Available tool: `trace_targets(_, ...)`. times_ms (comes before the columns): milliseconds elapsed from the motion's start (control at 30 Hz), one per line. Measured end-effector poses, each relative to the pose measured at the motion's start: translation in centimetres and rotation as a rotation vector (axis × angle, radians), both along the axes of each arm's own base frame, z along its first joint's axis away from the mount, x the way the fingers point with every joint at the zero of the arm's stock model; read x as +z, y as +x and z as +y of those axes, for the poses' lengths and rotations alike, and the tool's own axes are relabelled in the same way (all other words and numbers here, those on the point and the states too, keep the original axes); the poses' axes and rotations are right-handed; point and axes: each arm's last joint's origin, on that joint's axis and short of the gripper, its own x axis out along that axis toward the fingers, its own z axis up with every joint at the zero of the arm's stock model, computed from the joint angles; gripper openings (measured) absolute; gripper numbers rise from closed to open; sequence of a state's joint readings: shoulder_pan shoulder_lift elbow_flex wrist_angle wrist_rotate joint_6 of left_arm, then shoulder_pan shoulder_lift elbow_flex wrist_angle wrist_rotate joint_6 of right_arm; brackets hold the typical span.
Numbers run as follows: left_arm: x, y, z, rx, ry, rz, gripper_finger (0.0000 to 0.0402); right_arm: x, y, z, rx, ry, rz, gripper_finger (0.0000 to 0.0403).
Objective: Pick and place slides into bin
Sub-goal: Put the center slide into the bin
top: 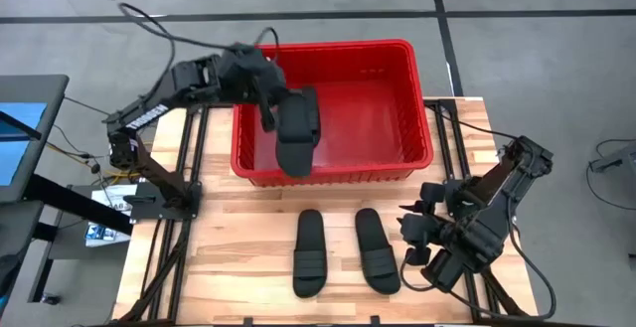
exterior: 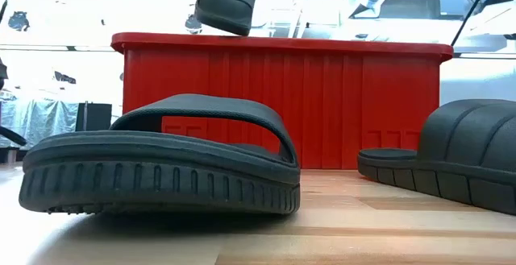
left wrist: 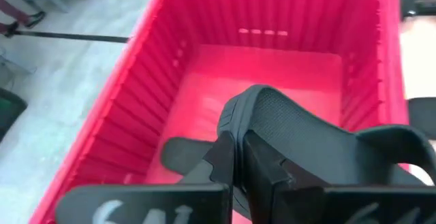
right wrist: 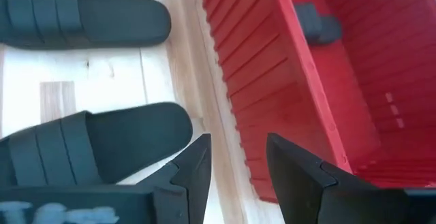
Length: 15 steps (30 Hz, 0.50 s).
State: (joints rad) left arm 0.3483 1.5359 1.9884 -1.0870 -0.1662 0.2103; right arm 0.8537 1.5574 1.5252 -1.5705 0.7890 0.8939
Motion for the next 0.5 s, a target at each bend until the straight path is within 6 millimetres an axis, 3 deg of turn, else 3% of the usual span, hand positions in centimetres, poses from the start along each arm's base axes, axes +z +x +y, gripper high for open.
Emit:
trace_targets(300, 2.0, -3.8, 3.5, -0.020, 0.054, -0.105, 0.0000, -0.3, -0.1, 0.0, 0.008, -0.049, -0.035, 0.0133)
trace_targets(500, 1.9, -5.1, 6.2, -0.098, 0.063, -0.114, 0.0000, -0.2, -0.1, 0.0, 0.012, -0.069, -0.053, 0.0133)
